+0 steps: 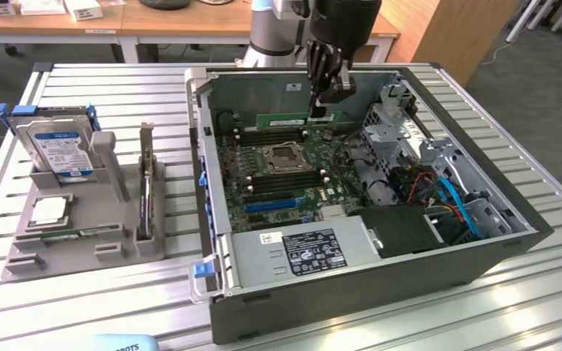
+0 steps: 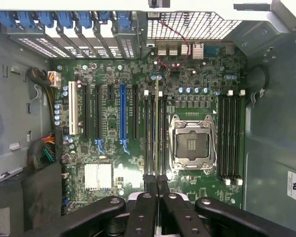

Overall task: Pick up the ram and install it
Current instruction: 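Insert the ram into the slot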

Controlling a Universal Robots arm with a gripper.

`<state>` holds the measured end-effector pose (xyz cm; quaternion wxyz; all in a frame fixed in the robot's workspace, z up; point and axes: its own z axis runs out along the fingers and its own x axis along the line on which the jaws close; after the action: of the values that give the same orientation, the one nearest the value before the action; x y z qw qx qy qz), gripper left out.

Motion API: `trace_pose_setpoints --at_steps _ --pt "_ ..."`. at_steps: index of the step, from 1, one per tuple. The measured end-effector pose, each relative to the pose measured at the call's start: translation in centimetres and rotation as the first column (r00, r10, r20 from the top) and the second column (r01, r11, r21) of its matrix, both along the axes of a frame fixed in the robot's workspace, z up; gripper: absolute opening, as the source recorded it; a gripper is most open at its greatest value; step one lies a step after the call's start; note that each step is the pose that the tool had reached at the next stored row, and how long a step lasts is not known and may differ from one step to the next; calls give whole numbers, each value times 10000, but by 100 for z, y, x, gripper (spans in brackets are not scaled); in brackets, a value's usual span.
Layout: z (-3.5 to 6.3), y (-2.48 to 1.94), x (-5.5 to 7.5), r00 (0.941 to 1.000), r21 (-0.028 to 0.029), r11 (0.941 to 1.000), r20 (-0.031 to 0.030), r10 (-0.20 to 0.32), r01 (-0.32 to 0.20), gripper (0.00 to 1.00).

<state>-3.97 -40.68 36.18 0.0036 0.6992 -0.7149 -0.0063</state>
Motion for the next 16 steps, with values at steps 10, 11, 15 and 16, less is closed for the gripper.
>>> trace_pose_setpoints --at_steps 10,11,15,16 --pt "-83 0 0 10000 1 10000 1 0 0 12" --pt "-89 0 0 10000 0 10000 0 0 0 12" --pt "-116 0 0 10000 1 10000 0 0 0 12" --pt "-123 0 0 10000 1 10000 0 0 0 12"
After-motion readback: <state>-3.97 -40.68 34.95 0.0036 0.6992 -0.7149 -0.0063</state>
